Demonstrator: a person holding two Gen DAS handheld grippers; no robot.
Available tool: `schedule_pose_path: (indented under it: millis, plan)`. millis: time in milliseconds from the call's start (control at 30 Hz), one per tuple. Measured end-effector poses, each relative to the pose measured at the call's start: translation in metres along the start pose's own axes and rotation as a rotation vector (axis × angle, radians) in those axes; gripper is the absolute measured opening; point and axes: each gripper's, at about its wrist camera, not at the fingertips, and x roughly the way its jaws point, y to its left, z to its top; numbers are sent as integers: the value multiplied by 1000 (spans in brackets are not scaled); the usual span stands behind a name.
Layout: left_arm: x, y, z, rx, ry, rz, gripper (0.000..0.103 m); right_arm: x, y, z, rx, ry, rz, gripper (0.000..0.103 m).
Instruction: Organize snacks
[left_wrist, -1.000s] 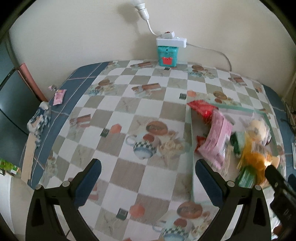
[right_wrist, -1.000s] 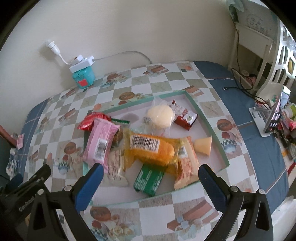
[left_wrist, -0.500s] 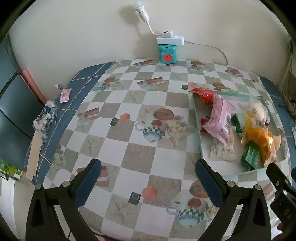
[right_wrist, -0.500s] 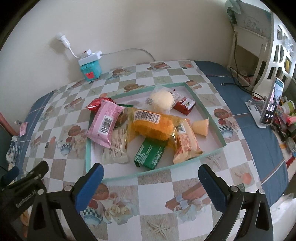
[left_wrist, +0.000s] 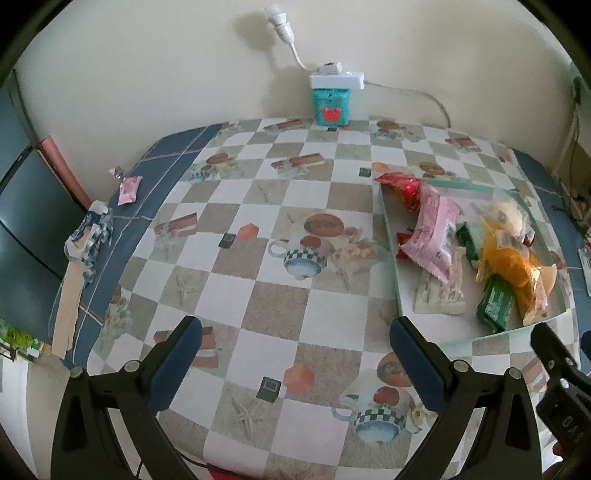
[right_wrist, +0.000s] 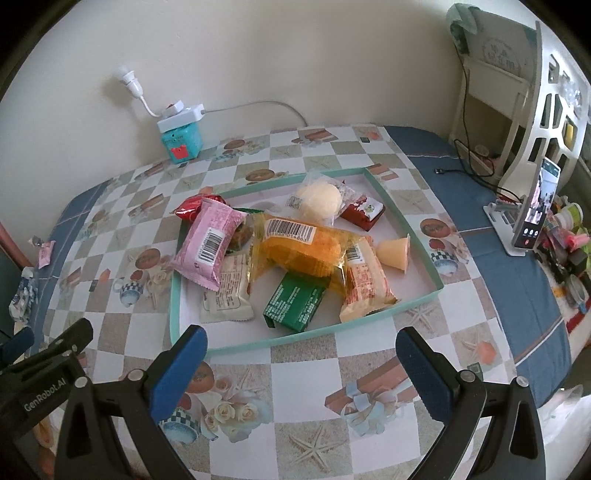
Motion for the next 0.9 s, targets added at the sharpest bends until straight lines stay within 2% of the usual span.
schedule_pose_path:
  millis: [133, 333, 900]
  plan:
    - [5, 6, -1, -23, 31, -5, 101, 0, 0, 1, -5, -4, -6, 103]
    - [7, 6, -1, -2, 43, 15, 101, 1, 1, 3, -12, -1, -8, 103]
    - [7, 6, 0, 22, 38, 45, 101, 4, 3, 4, -33, 0, -13, 103]
